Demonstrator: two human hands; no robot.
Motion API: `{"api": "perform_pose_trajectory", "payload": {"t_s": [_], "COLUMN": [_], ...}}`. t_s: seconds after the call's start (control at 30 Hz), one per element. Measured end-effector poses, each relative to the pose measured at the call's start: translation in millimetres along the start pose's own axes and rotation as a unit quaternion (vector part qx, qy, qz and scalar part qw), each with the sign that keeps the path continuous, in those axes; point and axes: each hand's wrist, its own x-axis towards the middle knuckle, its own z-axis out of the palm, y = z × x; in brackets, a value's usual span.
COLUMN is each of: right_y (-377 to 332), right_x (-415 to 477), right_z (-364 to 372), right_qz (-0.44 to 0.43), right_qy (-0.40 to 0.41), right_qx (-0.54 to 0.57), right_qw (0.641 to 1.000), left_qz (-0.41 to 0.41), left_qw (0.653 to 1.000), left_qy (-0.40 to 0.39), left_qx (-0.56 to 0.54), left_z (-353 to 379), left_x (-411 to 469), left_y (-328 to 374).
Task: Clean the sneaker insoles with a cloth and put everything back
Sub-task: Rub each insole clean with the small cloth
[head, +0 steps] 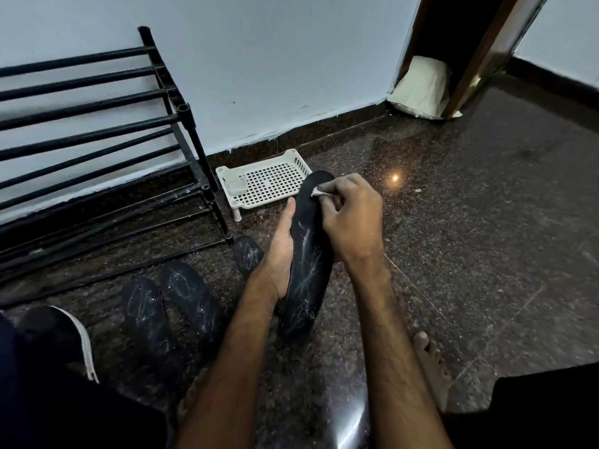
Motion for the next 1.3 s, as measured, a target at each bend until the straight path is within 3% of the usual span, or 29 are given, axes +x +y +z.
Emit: {"api": "perform_pose_trajectory", "payload": {"t_s": [0.1,0.17,0.37,0.43,0.53,0.57,0.7,0.77,0.93,1.03,1.13,1.23,1.3], "right_y": [-3,6,8,1,5,10,15,5,7,28,30,27,29], "right_x": [0,0,5,6,6,6,6,6,-3,-7,-2,-2,-7], "right_z": [-4,-12,-11,-7,-10,-11,-13,-8,-6,-6,-6,-7,-9], "right_qz": [-0.033,-0.018,-0.003,-0.025,-0.027,-0.016,0.024,0.014,0.021,0.072,0.062,0.035,0.063], "right_qy": [-0.133,-0.197,0.001,-0.049,-0.212,-0.217,-0.038,0.006,-0.245,-0.151,-0.038,-0.154,-0.219], "right_qx": [0.037,-0.001,-0.032,-0.005,-0.002,-0.017,-0.05,-0.034,0.026,-0.023,-0.048,-0.009,-0.009], "right_qw": [0.99,0.98,0.999,0.998,0.977,0.976,0.998,0.999,0.969,0.986,0.996,0.987,0.974], "left_qz": [0.001,-0.004,-0.014,-0.022,-0.024,-0.022,-0.018,-0.024,-0.017,-0.004,-0.004,-0.011,-0.012], "left_qw": [1.0,1.0,0.999,0.999,0.999,0.999,0.998,0.999,0.999,0.998,0.999,0.998,0.996], "left_qy": [0.018,0.01,-0.007,-0.007,-0.003,-0.004,-0.015,-0.021,0.031,0.042,0.025,0.029,0.033], "left_qx": [0.005,0.02,0.047,0.036,0.027,0.031,0.053,0.037,0.028,0.043,0.039,0.053,0.077], "left_z": [-5,-9,-5,-5,-10,-12,-10,-5,-16,-21,-15,-18,-19], "left_x": [2,3,5,5,7,7,9,8,8,8,8,7,7], "left_y": [1,2,-1,-2,0,1,-6,-8,-6,-9,-14,-12,-9]}}
